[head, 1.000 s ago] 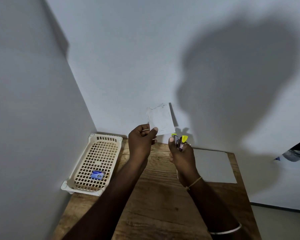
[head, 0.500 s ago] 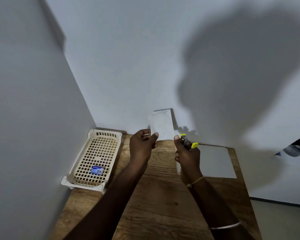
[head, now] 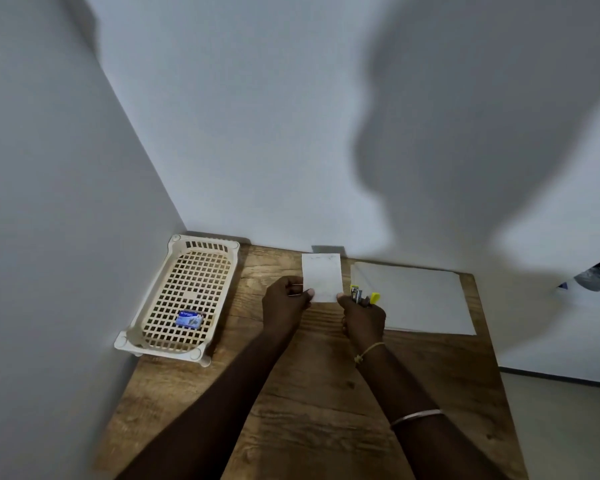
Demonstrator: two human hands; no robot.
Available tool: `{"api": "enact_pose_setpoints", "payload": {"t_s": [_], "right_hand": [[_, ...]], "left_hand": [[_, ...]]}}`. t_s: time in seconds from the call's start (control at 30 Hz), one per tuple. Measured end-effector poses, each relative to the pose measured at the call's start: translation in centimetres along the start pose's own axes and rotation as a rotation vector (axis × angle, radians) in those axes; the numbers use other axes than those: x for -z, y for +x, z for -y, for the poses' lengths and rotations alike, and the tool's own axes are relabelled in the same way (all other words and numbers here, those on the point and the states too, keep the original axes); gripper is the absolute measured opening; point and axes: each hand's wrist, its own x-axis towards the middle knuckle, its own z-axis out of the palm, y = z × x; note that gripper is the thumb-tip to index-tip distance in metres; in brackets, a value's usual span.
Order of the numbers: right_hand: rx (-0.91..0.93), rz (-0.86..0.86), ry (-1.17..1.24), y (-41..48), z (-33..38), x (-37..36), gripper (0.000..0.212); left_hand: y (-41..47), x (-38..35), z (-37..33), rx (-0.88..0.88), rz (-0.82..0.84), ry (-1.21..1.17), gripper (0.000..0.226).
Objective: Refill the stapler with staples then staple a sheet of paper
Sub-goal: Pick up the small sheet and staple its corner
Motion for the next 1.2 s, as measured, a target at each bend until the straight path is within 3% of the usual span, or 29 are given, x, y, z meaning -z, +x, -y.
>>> {"api": "enact_pose_setpoints", "payload": {"t_s": [0.1,0.4,0.57,0.7,0.77,0.87,1.0,1.2], "right_hand": [[-0.04,-0.063,-0.096,0.8,-1.9,-0.1,0.023],[0.003,-0.099,-0.403,2.1,-3.1,-0.9,0.032],[0.122,-0.092,-0.613,2.3,-3.0,-0.9,0.032],[0.379,-0.083,-0.713,1.4,-3.2,0.0,0.016],[0.593,-0.023,-0.814,1.2,-3.8,0.9,0.016],[0.827,0.231,-1.067,1.3,-5.2,1.4,0.042],[0.79,0.404,-1.251,2.0,-6.5,1.4,0.062],[0.783,0.439,-1.233,2.9,-6.3,0.9,0.062]], "left_hand": [[0.2,-0.3,1.6,-0.028,0.019,0.158,0.039],[1.5,-1.8,4.3,-0.117,0.066,0.457,0.042],[2.4,-2.4,4.7,-0.197,0.078,0.59,0.043],[2.0,-1.7,4.9,-0.251,0.083,0.649,0.035],[1.0,-0.9,5.4,-0.372,0.079,0.797,0.036],[-1.3,-0.2,7.0,-0.558,0.222,1.052,0.052],[-2.3,0.0,8.5,-0.439,0.387,1.232,0.064],[-0.2,0.5,8.6,-0.462,0.438,1.342,0.063]]}}
